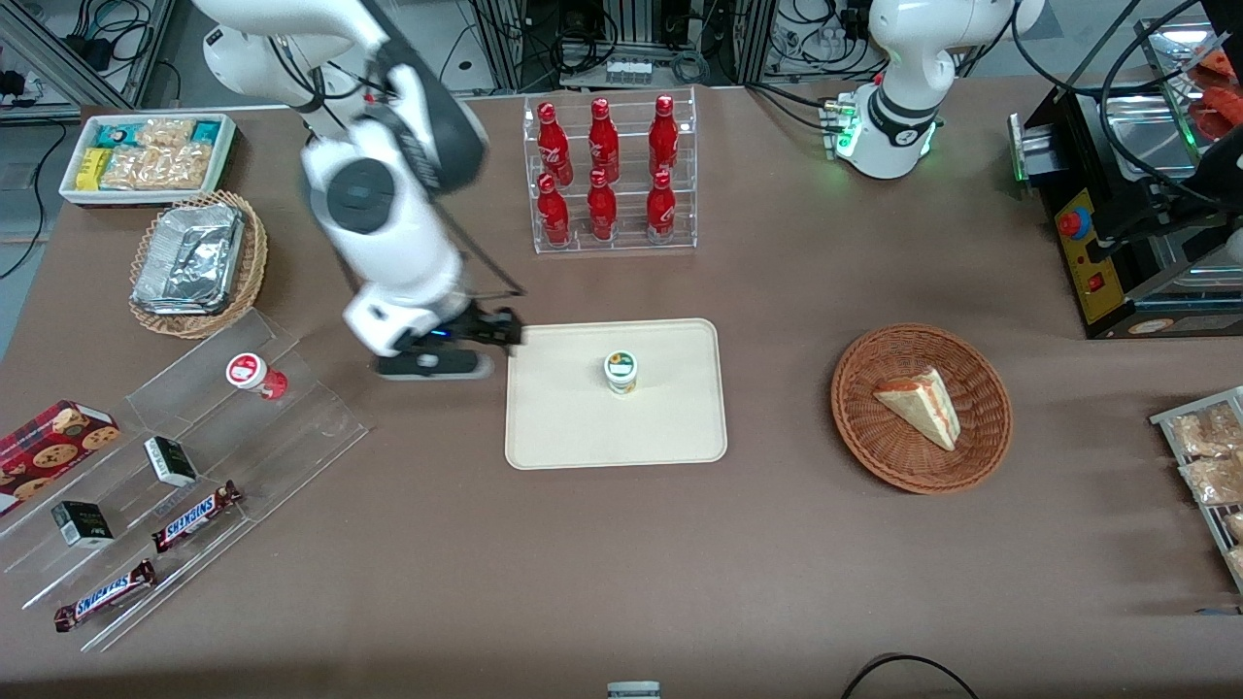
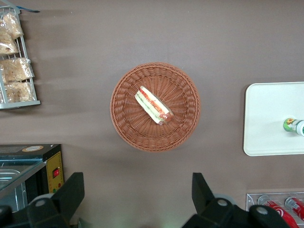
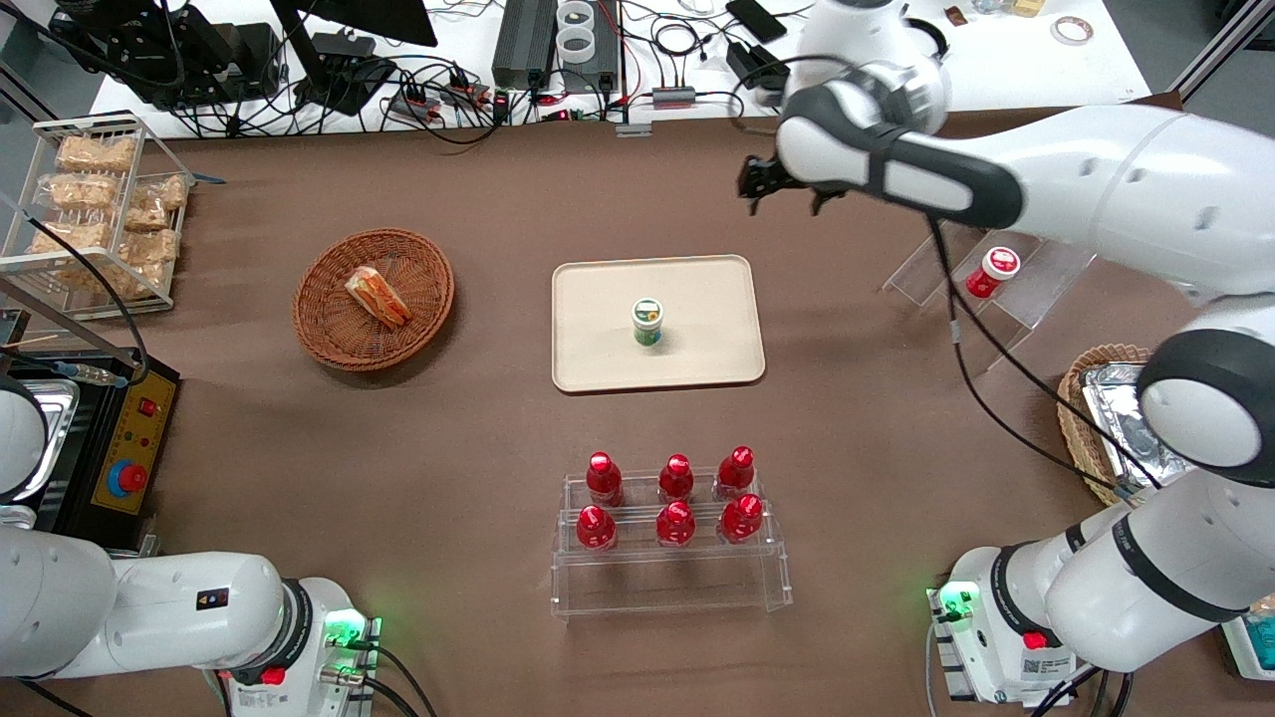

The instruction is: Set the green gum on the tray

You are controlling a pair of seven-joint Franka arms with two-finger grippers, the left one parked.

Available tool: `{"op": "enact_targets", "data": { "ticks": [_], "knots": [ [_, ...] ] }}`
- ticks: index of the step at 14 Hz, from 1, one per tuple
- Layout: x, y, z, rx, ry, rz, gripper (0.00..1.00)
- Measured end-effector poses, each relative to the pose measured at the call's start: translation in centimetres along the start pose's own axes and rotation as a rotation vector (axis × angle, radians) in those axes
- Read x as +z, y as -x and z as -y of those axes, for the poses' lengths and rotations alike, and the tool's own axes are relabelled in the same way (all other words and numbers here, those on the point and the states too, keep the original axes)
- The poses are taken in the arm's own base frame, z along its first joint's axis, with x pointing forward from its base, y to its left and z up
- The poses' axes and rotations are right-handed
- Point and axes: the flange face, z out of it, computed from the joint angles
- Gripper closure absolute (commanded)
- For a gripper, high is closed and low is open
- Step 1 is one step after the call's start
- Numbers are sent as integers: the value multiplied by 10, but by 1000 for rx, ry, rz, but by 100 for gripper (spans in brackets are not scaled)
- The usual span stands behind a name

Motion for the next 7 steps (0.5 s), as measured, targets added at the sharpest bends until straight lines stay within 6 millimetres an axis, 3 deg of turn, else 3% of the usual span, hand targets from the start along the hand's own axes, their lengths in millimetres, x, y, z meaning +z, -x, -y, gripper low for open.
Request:
{"op": "enact_targets", "data": {
  "ticks": [3, 7],
  "knots": [
    [-40, -10, -84, -19, 7, 40, 0],
    [-60, -25, -193, 5, 10, 102, 0]
  ]
}}
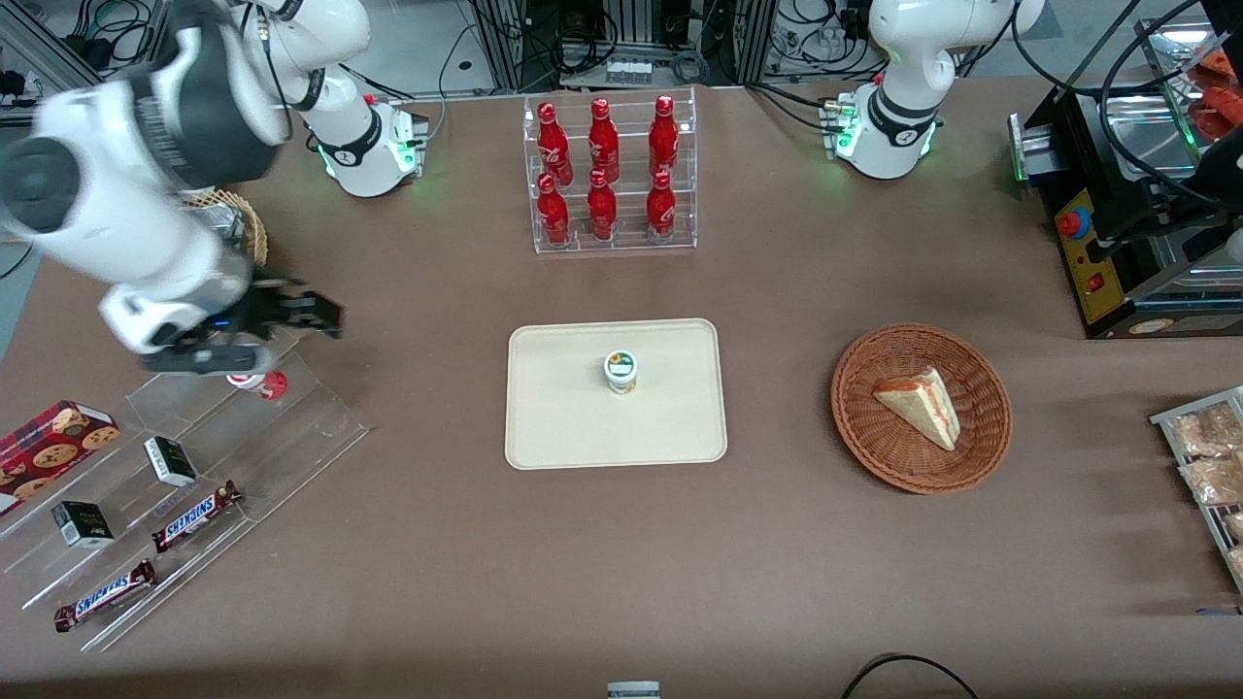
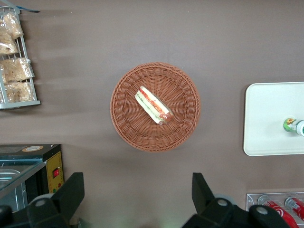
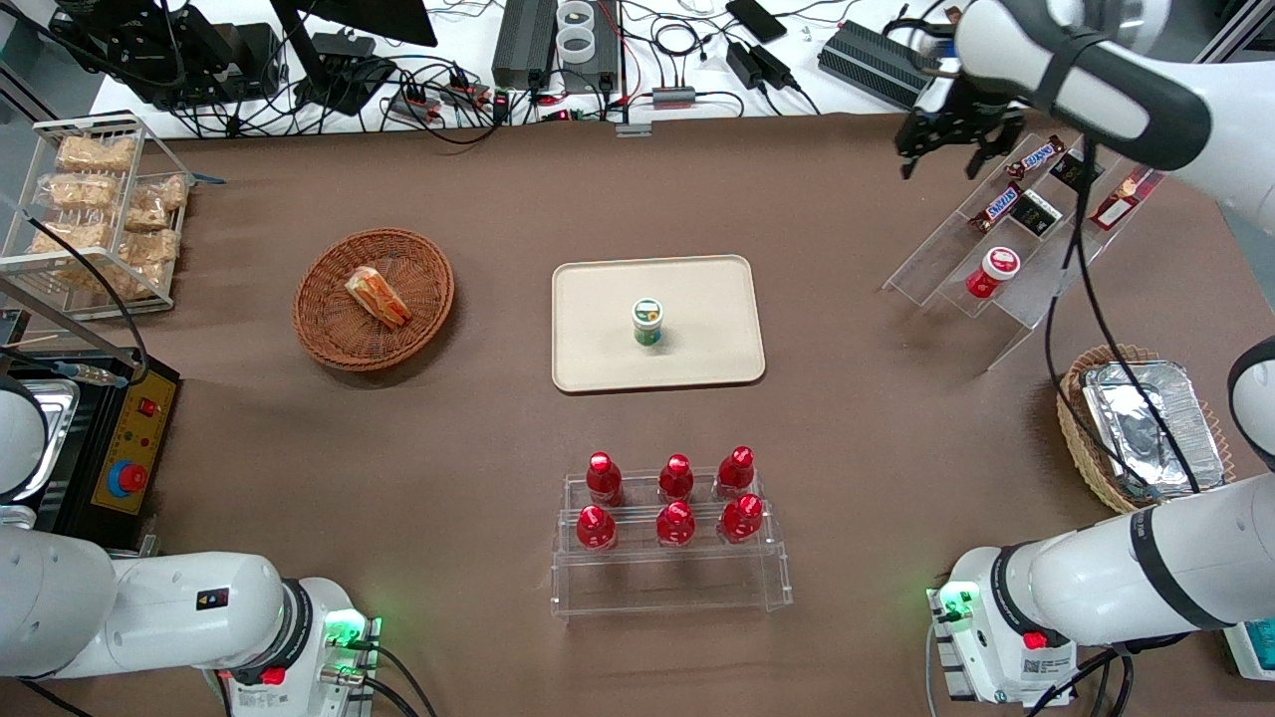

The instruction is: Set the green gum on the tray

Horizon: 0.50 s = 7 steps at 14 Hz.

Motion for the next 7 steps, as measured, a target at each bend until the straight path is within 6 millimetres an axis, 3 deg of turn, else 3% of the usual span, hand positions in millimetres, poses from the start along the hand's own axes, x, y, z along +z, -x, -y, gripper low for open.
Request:
{"op": "enact_targets", "data": {
  "ticks": [3, 7],
  "knots": [
    [-11, -5, -54, 11, -8, 14, 0],
    [-23, -3, -98, 40, -15, 19, 0]
  ]
}}
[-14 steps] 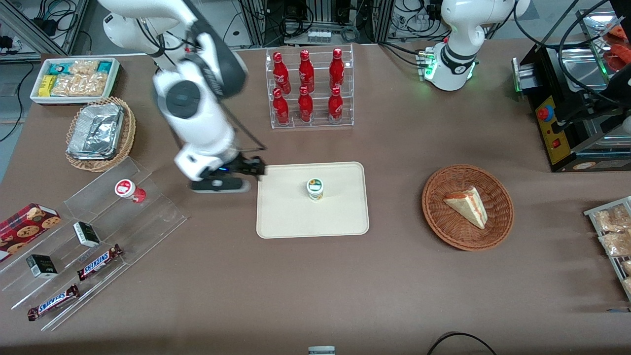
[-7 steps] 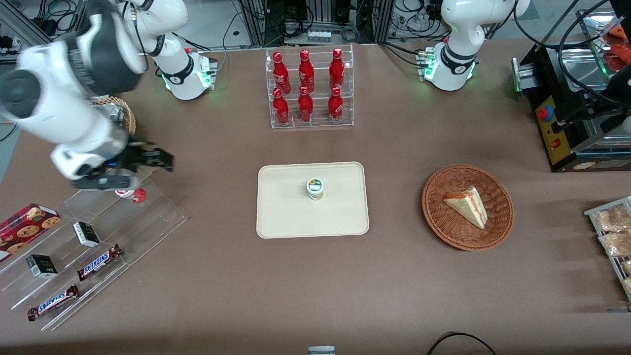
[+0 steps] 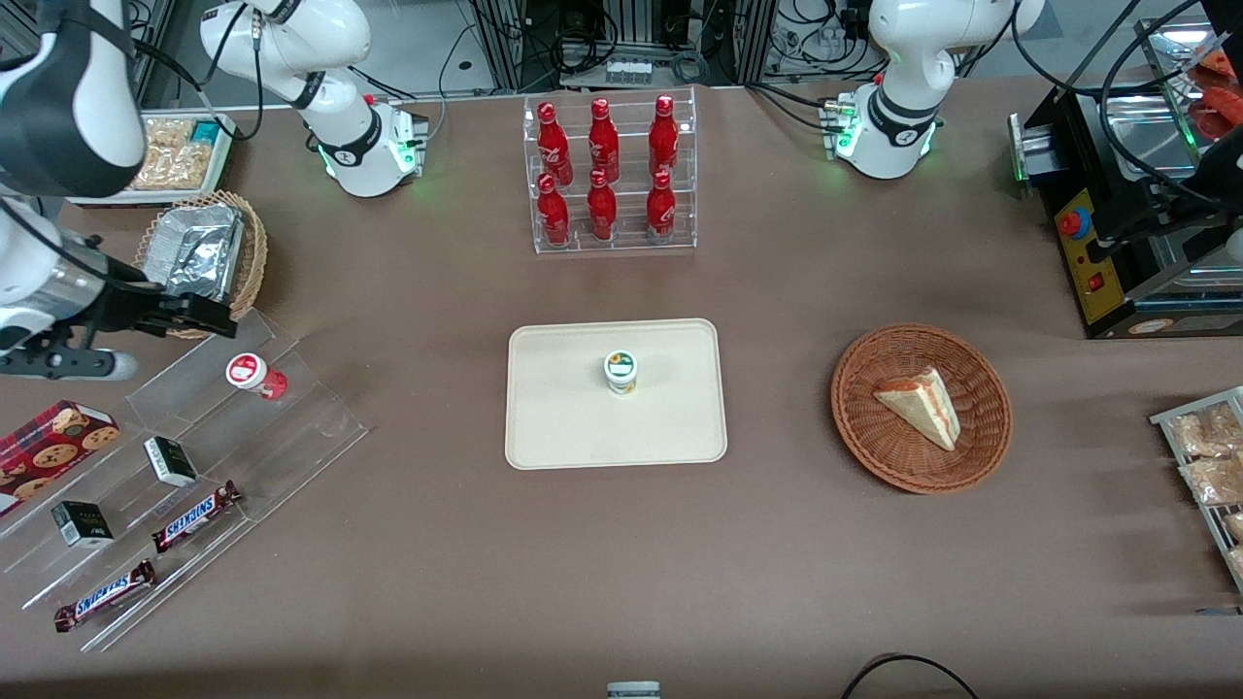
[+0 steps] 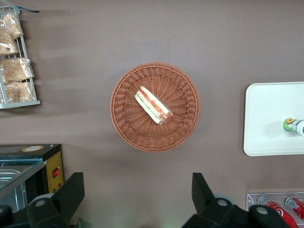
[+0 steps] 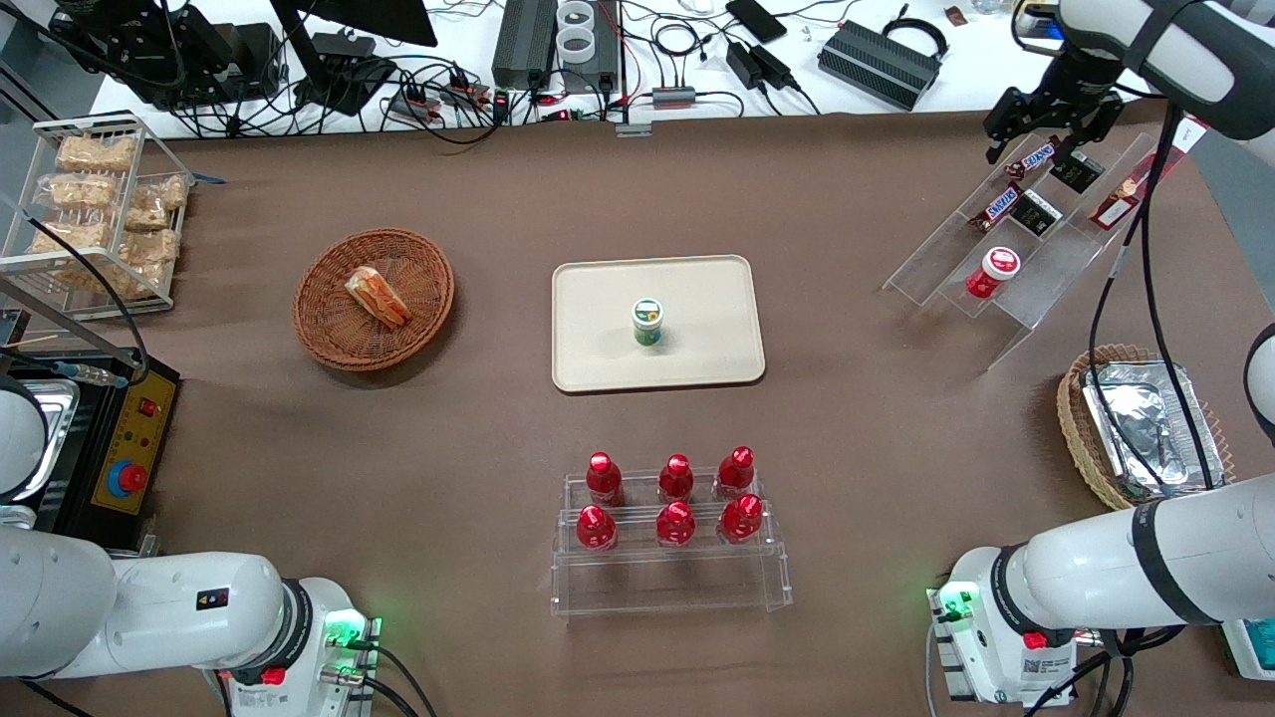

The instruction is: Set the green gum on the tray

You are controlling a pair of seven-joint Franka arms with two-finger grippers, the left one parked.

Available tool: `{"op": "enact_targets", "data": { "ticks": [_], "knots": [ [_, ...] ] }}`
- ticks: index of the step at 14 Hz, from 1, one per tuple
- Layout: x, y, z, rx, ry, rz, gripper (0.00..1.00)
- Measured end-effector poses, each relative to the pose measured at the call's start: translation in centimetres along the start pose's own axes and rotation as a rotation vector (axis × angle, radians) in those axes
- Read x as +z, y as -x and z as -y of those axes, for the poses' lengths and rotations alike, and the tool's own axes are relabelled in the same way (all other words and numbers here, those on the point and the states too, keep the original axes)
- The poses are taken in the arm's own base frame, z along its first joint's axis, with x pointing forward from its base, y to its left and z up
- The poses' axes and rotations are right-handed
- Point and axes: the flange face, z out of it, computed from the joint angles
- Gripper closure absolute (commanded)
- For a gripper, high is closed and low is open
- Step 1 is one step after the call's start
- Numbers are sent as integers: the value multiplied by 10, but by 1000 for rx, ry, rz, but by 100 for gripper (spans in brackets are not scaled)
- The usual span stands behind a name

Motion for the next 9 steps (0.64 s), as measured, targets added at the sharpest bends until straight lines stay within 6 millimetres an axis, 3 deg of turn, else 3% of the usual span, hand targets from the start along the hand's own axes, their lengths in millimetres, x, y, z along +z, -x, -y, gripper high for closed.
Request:
{"op": "enact_targets", "data": {
  "ticks": [2, 9],
  "knots": [
    [-6, 2, -9, 13, -2, 5, 0],
    [-18, 2, -13, 2, 7, -8, 0]
  ]
}}
